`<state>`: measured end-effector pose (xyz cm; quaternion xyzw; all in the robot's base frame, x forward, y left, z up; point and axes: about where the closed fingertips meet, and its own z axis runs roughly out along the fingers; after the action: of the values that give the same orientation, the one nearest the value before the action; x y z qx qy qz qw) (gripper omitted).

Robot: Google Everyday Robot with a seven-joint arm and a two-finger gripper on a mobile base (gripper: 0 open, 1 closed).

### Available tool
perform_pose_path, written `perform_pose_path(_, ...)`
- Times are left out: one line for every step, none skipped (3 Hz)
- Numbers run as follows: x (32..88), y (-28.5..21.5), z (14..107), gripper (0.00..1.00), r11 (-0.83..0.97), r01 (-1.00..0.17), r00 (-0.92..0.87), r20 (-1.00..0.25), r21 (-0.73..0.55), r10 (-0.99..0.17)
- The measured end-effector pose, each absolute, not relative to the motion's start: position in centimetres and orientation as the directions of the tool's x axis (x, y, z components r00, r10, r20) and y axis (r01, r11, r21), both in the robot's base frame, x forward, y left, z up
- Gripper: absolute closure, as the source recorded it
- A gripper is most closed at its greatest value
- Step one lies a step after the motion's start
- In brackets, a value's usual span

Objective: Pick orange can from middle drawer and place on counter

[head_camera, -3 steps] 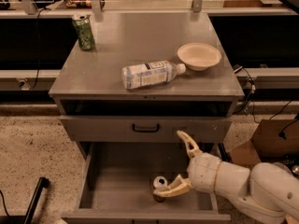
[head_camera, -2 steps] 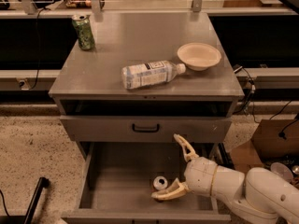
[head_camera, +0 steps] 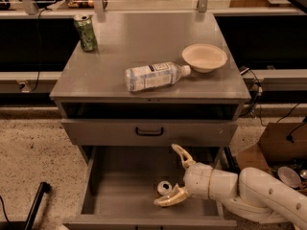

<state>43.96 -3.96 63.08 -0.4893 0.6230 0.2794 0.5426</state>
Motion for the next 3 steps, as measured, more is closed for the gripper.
perform_pose_path(44.5,-3.9,58.0,0.00,0.366,-0.922,0.011,-0.953,-0.127,-0.304)
perform_pose_path(44.3,-4.2,53.9,0.00,0.377,-0.922,-0.039,-0.953,-0.081,-0.299)
perform_pose_path(44.0,-4.6,50.8,0.00,0.393,-0.917,-0.073,-0.942,-0.065,-0.327)
